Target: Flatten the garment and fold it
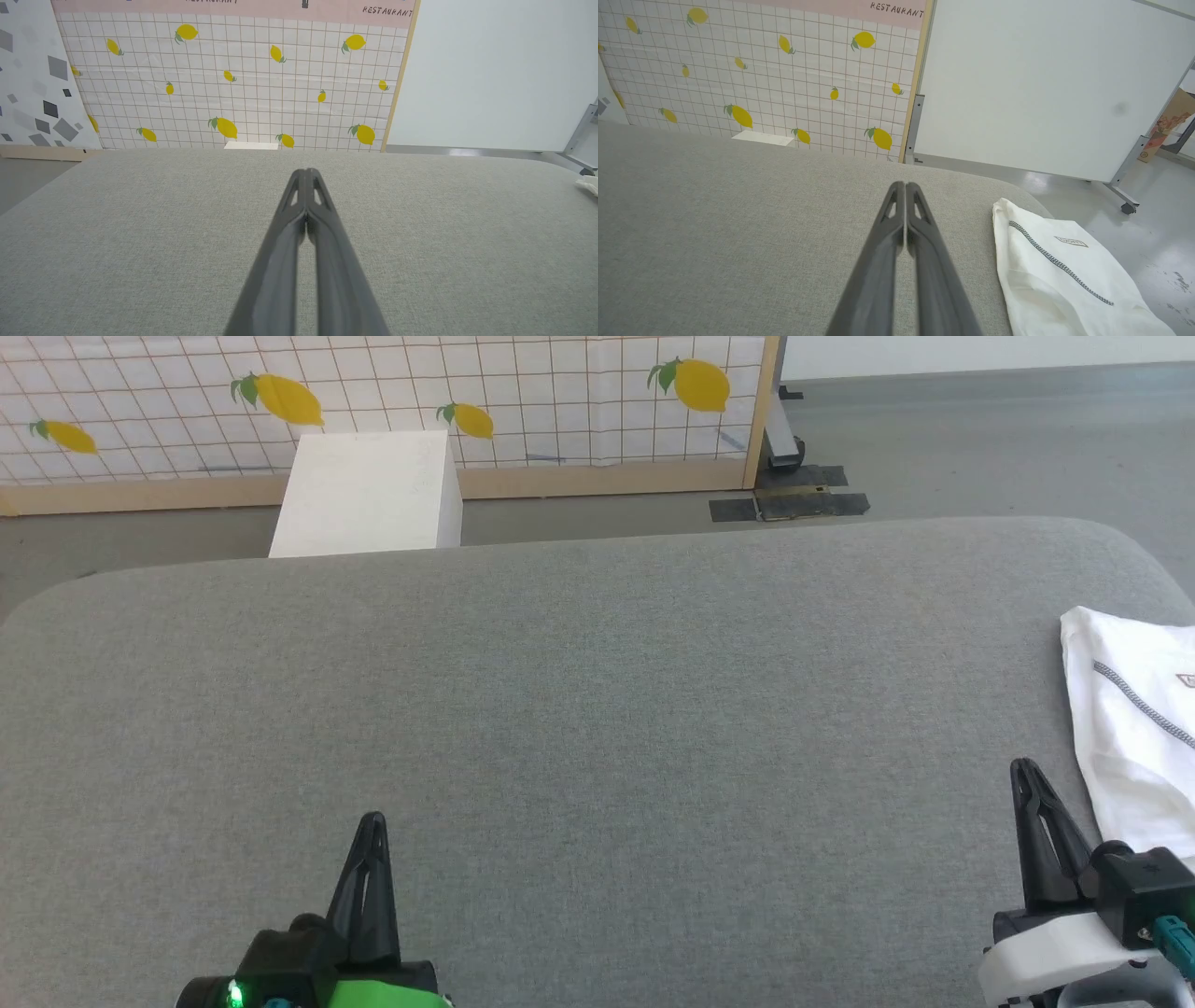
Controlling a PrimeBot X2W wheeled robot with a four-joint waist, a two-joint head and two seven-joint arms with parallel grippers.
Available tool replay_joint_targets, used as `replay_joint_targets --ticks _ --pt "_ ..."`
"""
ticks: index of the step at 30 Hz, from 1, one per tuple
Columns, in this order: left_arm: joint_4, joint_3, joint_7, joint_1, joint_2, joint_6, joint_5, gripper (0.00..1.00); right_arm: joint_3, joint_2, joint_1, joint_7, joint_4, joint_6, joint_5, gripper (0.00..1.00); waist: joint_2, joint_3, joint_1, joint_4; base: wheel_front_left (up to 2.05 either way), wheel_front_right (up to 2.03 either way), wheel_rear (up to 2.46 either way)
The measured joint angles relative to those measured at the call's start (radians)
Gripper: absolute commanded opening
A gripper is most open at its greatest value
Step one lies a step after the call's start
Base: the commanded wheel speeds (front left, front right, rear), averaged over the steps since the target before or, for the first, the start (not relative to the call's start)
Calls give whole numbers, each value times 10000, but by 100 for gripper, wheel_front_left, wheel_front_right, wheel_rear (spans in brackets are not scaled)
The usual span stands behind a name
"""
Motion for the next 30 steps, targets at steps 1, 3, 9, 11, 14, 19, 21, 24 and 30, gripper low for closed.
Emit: replay_joint_targets --ticks 1,3,9,11,14,19,21,24,30 --pt "0 -8 0 0 0 0 0 0 -2 0 0 0 0 0 0 0 0 -1 0 0 0 0 0" --pt "0 -19 2 0 0 0 0 0 -2 0 0 0 0 0 0 0 0 -2 0 2 0 0 0" --pt "59 82 123 -15 -40 -90 48 0 27 0 0 44 23 0 13 0 0 -20 0 9 0 0 0" --pt "75 140 136 -25 -61 -107 94 0 46 0 -2 48 38 0 15 0 0 -25 -1 12 0 0 0" --pt "102 209 219 -35 -94 -188 134 0 81 0 -8 59 63 0 21 0 0 -34 0 15 0 0 0" --pt "150 301 311 -43 -159 -286 207 0 140 0 -26 132 111 0 38 0 0 -49 0 22 0 0 0" --pt "173 347 324 -48 -198 -359 251 0 161 0 -31 134 127 0 52 0 0 -54 0 24 0 0 0" --pt "215 431 410 -66 -267 -391 311 0 184 0 -49 136 151 0 94 0 0 -62 0 27 0 0 0" --pt "290 571 533 -152 -330 -537 531 0 240 0 -114 194 194 0 121 0 0 -79 0 34 0 0 0"
